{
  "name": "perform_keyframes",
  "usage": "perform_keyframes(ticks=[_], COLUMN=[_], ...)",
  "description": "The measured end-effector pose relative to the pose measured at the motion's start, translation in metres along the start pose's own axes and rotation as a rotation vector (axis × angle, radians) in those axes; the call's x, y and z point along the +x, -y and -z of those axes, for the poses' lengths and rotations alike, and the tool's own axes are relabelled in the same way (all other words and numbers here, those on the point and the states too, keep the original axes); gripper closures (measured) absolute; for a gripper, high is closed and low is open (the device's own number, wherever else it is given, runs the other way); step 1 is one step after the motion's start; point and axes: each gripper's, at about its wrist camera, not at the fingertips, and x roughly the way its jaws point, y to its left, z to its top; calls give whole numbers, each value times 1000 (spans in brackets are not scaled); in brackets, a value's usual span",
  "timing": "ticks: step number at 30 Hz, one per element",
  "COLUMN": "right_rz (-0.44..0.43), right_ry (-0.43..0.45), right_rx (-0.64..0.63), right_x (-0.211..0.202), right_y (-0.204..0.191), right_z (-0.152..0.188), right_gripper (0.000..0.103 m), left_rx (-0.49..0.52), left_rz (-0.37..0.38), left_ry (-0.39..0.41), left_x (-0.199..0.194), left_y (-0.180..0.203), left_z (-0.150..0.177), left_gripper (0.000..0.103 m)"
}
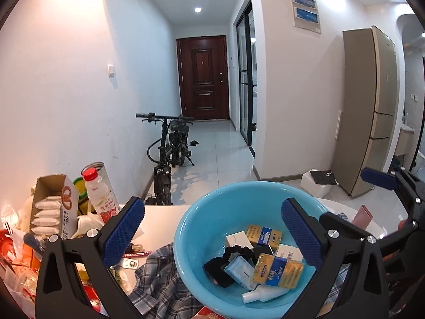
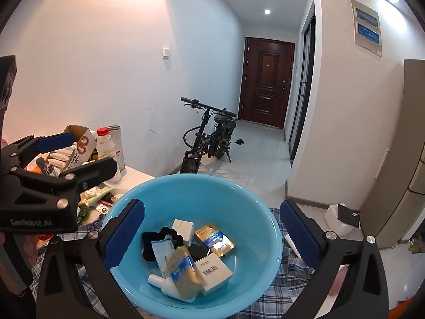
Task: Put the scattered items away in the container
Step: 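Lower the gold cigarette pack into the basin and open the right gripper, then grasp the white-and-red Liqun cigarette pack with the left gripper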
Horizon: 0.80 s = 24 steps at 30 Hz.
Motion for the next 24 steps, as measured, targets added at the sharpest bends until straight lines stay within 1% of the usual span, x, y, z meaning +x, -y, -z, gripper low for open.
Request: perform_keyframes(ticks=[5,7,9,10,12,13,15,17,19,21,24], right_rz=[3,10,42,68,97,102,73,34,31,39,27], right_ry=[1,11,26,40,58,69,99,113,114,108,117], right_rx=[18,18,8,-1,-16,-13,18,43,57,70,90], right_x=[-3,-10,-21,-29,-41,-47,-57,-61,-62,-62,-66], right_y=[5,7,8,9,12,14,21,27,33,38,46], right_z=[-2,-3,-4,-5,-6,-7,-8,-8,-9,-7,-6], right_gripper=[0,0,0,0,0,0,0,0,0,0,0], left_rx=[16,14,-2,-16,-15,0,29,59,95,143,218], left_rz=[-18,0,36,56,95,103,92,75,73,116,185], left_ry=[27,39,52,50,19,-2,-21,-36,-64,-110,-219], left_x=[-12,-19,-26,-29,-30,-31,-37,-43,-44,-36,-12], left_y=[2,4,5,6,9,11,14,15,13,10,5], left_z=[-3,-4,-4,-4,-3,-3,3,18,41,71,118], left_gripper=[0,0,0,0,0,0,0,0,0,0,0])
